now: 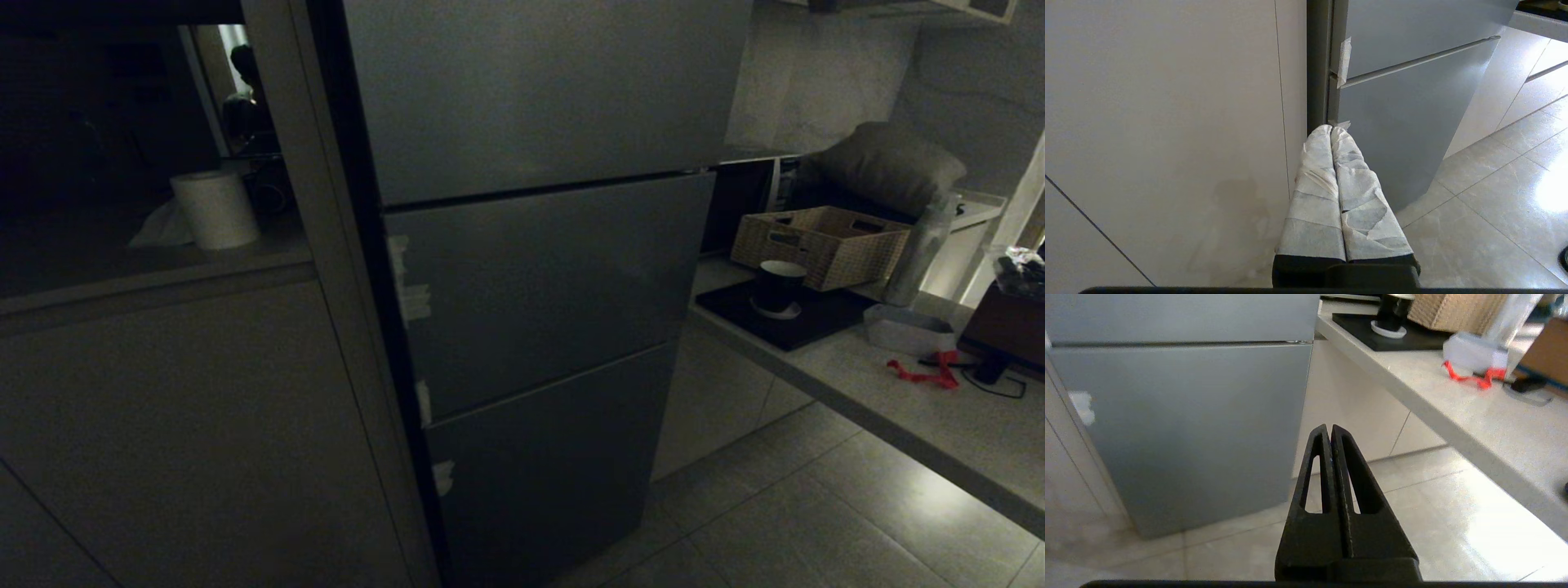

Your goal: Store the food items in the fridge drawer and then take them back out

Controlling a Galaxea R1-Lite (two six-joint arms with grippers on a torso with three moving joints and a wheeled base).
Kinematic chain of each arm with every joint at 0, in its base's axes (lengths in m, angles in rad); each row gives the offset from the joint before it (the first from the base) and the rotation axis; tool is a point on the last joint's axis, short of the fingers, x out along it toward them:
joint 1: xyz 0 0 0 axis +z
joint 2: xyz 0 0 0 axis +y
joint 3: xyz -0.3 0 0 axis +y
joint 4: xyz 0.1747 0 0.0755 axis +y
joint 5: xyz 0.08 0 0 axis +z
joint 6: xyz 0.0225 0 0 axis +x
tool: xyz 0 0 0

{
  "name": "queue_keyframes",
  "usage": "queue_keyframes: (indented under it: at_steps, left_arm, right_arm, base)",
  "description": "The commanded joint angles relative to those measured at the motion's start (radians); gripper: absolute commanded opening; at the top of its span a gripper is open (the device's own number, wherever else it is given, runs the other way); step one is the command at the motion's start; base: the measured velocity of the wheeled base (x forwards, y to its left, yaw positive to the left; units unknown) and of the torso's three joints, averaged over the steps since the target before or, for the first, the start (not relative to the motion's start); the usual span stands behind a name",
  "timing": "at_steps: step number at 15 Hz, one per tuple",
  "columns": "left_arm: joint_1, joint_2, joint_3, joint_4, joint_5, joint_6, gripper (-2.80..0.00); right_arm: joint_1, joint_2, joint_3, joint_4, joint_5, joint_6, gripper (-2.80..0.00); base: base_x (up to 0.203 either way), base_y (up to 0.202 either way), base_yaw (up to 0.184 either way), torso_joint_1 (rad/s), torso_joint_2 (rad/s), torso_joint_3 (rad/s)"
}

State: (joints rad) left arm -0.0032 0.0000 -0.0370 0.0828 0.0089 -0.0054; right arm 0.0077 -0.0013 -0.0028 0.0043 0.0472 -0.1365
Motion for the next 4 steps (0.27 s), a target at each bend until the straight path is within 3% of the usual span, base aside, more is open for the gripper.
queue_keyframes:
  at_steps: [1,4]
  left_arm:
    - [0.000,0.002,0.000,0.000,0.000,-0.001,-2.80]
    - [0.000,0.002,0.000,0.000,0.000,-0.001,-2.80]
  right_arm:
    - [-0.004,0.000,-0.001,0.003,-0.027,0.023,-2.80]
    - [-0.005,0.000,0.001,-0.002,-0.027,0.056,-2.80]
  base:
    - [0.000,0.000,0.000,0.000,0.00,0.000]
    - [0.000,0.000,0.000,0.000,0.00,0.000]
